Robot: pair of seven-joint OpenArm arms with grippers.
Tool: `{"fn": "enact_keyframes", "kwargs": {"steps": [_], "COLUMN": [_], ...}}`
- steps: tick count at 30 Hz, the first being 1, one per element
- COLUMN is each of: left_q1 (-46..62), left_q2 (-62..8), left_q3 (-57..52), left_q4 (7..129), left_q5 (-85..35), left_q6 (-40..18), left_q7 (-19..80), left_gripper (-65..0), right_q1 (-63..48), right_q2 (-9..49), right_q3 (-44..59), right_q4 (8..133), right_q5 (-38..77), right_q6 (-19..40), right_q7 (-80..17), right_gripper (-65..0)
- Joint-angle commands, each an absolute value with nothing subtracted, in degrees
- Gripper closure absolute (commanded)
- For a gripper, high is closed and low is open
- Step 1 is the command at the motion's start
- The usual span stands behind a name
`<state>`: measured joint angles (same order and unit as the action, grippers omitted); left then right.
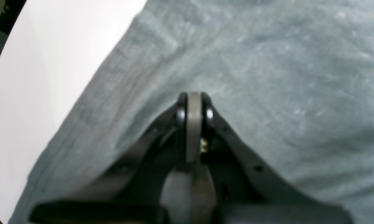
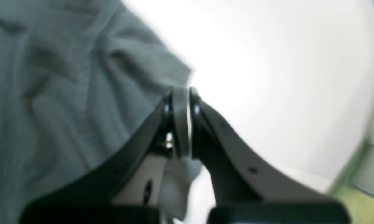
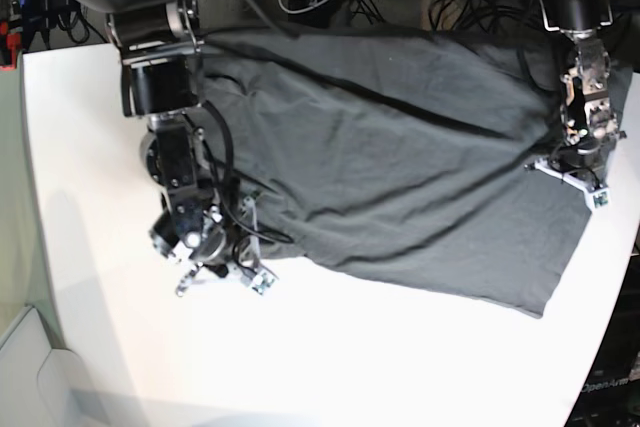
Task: Layout the t-shirt on the table in an organized manner, then fold the t-shirt properly
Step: 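Drag the t-shirt hem with the right gripper toward the robot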
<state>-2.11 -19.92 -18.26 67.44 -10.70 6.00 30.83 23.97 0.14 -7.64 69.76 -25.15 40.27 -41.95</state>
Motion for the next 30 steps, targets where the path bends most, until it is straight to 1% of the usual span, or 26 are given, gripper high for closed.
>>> {"fn": "enact_keyframes", "kwargs": {"steps": [1,4,7,17,20,25,28,30], "left_q1": [-2.7,-2.7,-2.6,-1.5,-1.4,-0.1,0.7,1.1], "left_q2": [-20.8,-20.8,-20.8,-20.8,-20.8,-20.8,-20.8,-20.8], "left_q3": [-18.5,-18.6,-18.6,-18.7,-18.7,-18.7,-18.7,-18.7], "left_q4": [68.3,68.3,68.3,68.5,68.6,68.9,68.9,68.9], "left_q5": [-10.4,-10.4,-10.4,-10.5,-10.5,-10.5,-10.5,-10.5], "left_q6": [6.3,6.3,6.3,6.3,6.3,6.3,6.3,6.3], "left_q7": [30.4,30.4,30.4,30.4,30.4,30.4,30.4,30.4], "left_gripper": [-0.1,-0.1,-0.1,-0.1,-0.1,-0.1,-0.1,-0.1], "right_q1": [26.9,29.6,30.6,30.3,31.2,33.5,34.5,34.7], "right_q2": [-0.5,-1.2,-1.3,-1.3,-1.3,-1.3,-1.3,-1.3], "right_q3": [-7.5,-7.5,-7.5,-7.6,-7.6,-7.6,-8.1,-9.0], "right_q4": [68.7,63.5,60.1,58.5,53.7,44.8,41.7,40.2], "right_q5": [-25.5,-25.4,-25.4,-25.2,-25.2,-25.2,-25.3,-25.4], "right_q6": [40.0,40.0,40.0,40.0,40.0,40.0,40.0,40.0], "right_q7": [-41.4,-41.1,-37.8,-32.5,-32.0,-26.9,-24.0,-20.4], "right_gripper": [0.0,0.0,0.0,0.0,0.0,0.0,0.0,0.0]}}
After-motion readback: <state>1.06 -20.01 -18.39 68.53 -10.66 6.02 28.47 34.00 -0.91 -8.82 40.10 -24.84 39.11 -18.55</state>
